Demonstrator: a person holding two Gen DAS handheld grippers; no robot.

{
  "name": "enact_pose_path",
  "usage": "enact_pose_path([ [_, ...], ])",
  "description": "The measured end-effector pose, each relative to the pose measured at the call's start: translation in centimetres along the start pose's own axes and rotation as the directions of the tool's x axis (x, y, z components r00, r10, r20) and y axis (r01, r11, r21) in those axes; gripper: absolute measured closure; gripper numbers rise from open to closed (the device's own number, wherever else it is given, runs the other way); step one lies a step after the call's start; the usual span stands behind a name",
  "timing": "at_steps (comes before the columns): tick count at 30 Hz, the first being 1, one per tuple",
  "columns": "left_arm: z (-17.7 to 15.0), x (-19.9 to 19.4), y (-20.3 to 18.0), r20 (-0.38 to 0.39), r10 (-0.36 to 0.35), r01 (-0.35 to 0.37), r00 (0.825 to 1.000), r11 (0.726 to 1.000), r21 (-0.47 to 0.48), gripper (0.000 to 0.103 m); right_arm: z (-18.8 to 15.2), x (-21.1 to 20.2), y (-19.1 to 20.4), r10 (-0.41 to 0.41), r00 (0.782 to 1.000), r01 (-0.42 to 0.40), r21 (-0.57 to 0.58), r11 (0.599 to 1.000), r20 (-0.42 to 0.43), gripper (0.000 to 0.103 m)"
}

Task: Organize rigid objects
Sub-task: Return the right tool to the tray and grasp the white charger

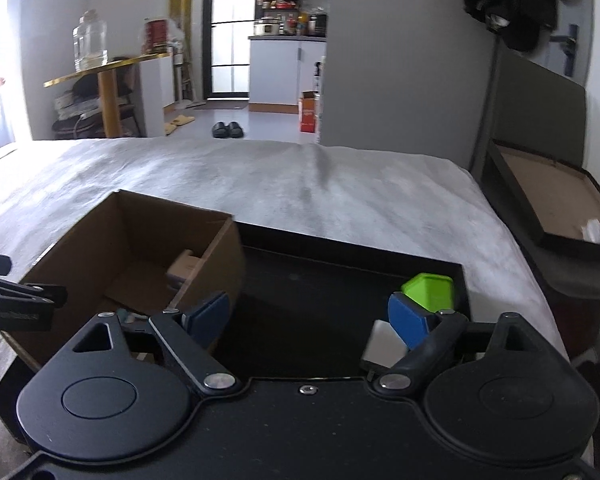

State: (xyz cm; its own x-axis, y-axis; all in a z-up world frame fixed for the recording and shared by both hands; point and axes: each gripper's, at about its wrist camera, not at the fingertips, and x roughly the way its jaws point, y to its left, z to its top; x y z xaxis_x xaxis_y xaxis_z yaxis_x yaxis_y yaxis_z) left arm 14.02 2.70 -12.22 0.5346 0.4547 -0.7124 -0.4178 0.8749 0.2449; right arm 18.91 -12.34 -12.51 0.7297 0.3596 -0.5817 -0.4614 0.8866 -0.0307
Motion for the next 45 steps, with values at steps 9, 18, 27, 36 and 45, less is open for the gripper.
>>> enact_pose_path([
  [9, 0.4, -0.1, -1.4, -0.007, 0.023, -0.023, 1.0, 0.999, 0.037, 0.027, -2.5, 0.6, -3.3, -0.022, 0.998, 0.026, 0.08, 0.996, -0.053, 0.017],
  [18, 0.5, 0.6, -1.9, -0.02, 0.058, -0.057, 0.998, 0.997, 0.051, 0.027, -3.7, 3.6, -5.8, -0.036, 0.993, 0.052, 0.147, 0.988, -0.111, 0.023],
  [27, 0.5, 1.1, -2.4, -0.039, 0.081, -0.078, 0.996, 0.994, 0.071, 0.027, -4.3, 7.1, -5.8, -0.056, 0.984, 0.084, 0.165, 0.983, -0.167, 0.023],
  [36, 0.6, 1.2, -2.5, -0.042, 0.086, -0.083, 0.995, 0.994, 0.074, 0.027, -4.9, 8.4, -5.9, -0.045, 0.975, 0.081, 0.159, 0.984, -0.217, 0.066],
  [45, 0.4, 0.8, -2.1, -0.034, 0.074, -0.072, 0.997, 0.996, 0.059, 0.027, -6.3, 6.1, -5.5, -0.003, 0.973, 0.036, 0.141, 0.989, -0.23, 0.066],
])
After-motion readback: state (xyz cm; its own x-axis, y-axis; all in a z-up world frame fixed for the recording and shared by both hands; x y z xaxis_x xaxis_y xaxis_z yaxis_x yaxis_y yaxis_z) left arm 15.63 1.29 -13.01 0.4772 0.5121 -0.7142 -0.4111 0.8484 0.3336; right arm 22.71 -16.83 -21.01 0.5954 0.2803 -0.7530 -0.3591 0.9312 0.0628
